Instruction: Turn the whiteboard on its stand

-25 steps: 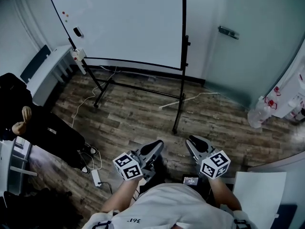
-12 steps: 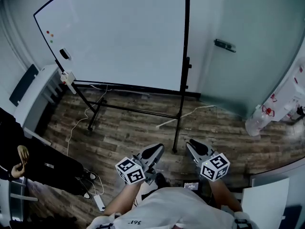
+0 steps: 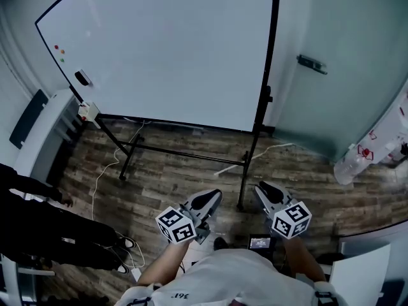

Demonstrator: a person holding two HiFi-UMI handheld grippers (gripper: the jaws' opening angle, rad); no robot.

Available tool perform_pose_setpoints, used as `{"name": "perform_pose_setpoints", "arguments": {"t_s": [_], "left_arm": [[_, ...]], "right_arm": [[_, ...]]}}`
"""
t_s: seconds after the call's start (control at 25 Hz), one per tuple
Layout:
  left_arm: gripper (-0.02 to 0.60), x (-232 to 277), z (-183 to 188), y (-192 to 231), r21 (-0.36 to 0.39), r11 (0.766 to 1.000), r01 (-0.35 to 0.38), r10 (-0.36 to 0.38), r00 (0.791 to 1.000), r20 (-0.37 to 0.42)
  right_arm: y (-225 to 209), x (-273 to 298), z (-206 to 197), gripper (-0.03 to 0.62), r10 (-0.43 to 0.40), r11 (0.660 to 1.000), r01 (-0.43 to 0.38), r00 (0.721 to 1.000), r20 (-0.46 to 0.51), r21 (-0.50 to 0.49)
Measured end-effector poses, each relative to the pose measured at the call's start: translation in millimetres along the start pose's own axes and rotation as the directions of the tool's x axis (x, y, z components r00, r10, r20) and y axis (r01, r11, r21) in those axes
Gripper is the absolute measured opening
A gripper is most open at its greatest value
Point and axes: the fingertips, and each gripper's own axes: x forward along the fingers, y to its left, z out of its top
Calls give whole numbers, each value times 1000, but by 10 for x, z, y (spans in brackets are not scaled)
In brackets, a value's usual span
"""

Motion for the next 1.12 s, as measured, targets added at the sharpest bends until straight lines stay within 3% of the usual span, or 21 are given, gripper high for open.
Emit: {"name": "perform_pose_setpoints", "arguments": {"t_s": [0.32, 0.52, 1.12], "left_arm": [[8, 212, 124, 241, 6, 1000, 0, 0, 1000, -10], [8, 445, 184, 437, 11, 999, -39, 39, 999, 15], [8, 1787, 293, 661, 5, 988, -155, 154, 985, 79]], "right_arm": [[-319, 297, 141, 88, -11, 1000, 11, 1000, -11, -7], [-655, 499, 197, 89, 16, 1000, -16, 1000, -11, -19], [-2006, 785, 649, 92, 129, 990, -130, 991, -36, -53]]}}
